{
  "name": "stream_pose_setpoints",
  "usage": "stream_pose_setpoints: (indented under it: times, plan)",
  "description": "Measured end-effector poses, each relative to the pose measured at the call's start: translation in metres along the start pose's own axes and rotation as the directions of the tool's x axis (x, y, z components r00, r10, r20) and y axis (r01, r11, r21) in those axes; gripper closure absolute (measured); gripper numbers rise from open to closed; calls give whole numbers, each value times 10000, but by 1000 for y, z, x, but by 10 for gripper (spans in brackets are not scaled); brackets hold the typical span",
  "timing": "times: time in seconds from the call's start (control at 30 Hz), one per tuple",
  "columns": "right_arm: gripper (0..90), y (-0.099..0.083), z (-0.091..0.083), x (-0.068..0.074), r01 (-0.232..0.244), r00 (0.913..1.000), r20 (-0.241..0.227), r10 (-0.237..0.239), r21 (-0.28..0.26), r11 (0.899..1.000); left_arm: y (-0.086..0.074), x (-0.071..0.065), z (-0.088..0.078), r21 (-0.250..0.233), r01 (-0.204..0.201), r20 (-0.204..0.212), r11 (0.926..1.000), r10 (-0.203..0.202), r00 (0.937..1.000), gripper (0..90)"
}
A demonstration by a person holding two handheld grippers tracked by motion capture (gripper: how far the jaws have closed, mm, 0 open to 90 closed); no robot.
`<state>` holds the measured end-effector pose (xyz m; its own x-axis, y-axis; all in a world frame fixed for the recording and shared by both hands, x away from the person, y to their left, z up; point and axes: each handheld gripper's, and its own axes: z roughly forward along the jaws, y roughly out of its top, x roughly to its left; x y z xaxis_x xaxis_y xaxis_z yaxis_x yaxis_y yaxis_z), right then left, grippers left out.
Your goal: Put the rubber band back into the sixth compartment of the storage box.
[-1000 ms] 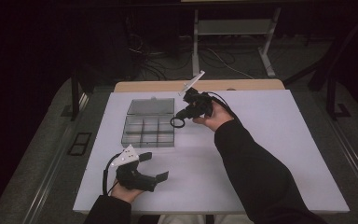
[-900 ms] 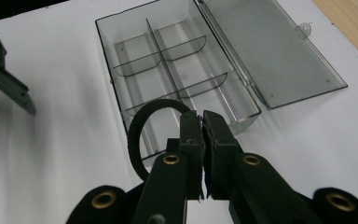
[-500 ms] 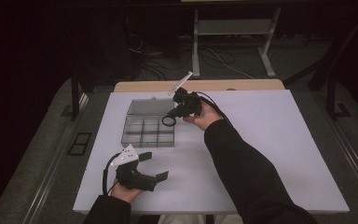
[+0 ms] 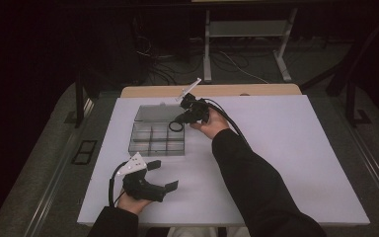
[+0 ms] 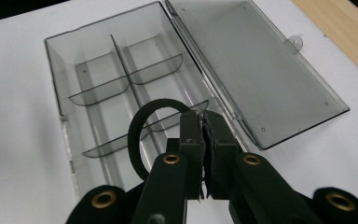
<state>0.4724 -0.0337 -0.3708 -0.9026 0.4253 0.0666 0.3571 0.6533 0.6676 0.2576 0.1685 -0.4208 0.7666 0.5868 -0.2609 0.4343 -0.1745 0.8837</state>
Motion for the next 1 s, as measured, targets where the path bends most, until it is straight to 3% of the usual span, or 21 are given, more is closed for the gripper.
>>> stream_pose_setpoints:
  times: [0.2, 0.23, 0.37, 0.47, 0.73, 0.77, 0.97, 1.0]
  plan:
    - [854, -5, 12, -6, -278, 9996, 70, 279, -82, 9996, 0, 0, 1, -5, 6, 43, 10000, -6, 10000, 0]
    - [813, -7, 16, -7, -342, 9993, 167, 343, -33, 9994, 0, 0, 1, -8, 8, 45, 10000, -8, 10000, 0]
    - [762, -11, 17, -7, -587, 9982, 132, 589, -146, 9982, 0, 1, 1, -5, 3, 35, 10000, -3, 10000, 0]
    - [752, -14, 15, -7, -505, 9986, 125, 507, -145, 9986, 0, 1, 1, 2, 1, 29, 10000, -1, 10000, 0]
    - [680, -26, -2, -1, -548, 9982, 242, 556, -293, 9981, 0, 1, 0, 23, 13, -22, 10000, -12, 10000, 0]
    - [638, -29, -9, 2, -803, 9963, 261, 815, -446, 9958, 0, 1, 0, 23, 17, -26, 10000, -17, 10000, 0]
    - [547, -37, -26, 3, -1045, 9933, 413, 1075, -693, 9921, -1, 1, 0, 69, -43, -13, 10000, 43, 10000, 0]
    - [498, -41, -33, 3, -1218, 9911, 436, 1260, -884, 9886, -1, 0, 0, 71, -17, -15, 10000, 17, 10000, 0]
